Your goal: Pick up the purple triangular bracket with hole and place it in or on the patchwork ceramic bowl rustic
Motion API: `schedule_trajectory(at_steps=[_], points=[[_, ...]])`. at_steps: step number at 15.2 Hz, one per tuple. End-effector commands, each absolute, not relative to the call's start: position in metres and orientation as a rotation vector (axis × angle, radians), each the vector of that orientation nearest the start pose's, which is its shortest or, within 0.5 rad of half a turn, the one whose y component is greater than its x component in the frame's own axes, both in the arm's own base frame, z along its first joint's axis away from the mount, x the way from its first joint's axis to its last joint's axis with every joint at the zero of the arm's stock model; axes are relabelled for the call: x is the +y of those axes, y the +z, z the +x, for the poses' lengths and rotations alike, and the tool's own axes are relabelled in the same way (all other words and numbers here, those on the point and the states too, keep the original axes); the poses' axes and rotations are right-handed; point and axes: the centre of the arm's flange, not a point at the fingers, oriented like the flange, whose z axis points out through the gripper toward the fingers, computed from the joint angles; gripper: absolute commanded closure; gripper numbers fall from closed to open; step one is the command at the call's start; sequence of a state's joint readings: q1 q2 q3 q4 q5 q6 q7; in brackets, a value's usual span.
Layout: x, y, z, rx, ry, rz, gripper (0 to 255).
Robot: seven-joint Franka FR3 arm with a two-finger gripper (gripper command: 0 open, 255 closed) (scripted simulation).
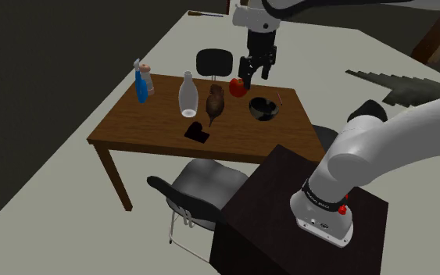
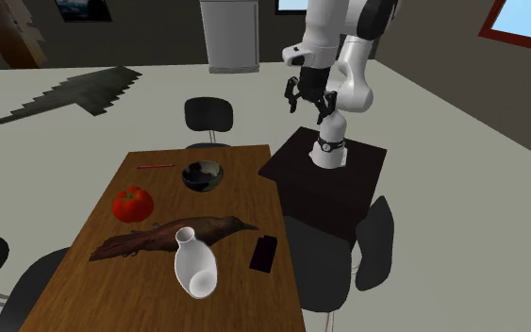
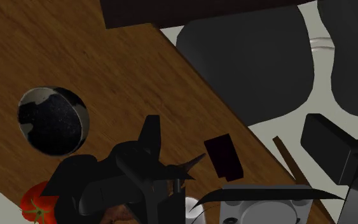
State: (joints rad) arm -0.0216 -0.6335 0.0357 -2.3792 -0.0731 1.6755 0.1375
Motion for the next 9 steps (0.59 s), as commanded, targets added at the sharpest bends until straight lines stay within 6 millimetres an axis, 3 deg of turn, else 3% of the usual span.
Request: schedule_trajectory(at_steps=[1, 9], points=[[-0.001, 0.516, 0.368, 0.191, 0.092, -3.226, 0], [-0.004, 0.434, 0.430, 0.173, 0.060, -3.201, 0]])
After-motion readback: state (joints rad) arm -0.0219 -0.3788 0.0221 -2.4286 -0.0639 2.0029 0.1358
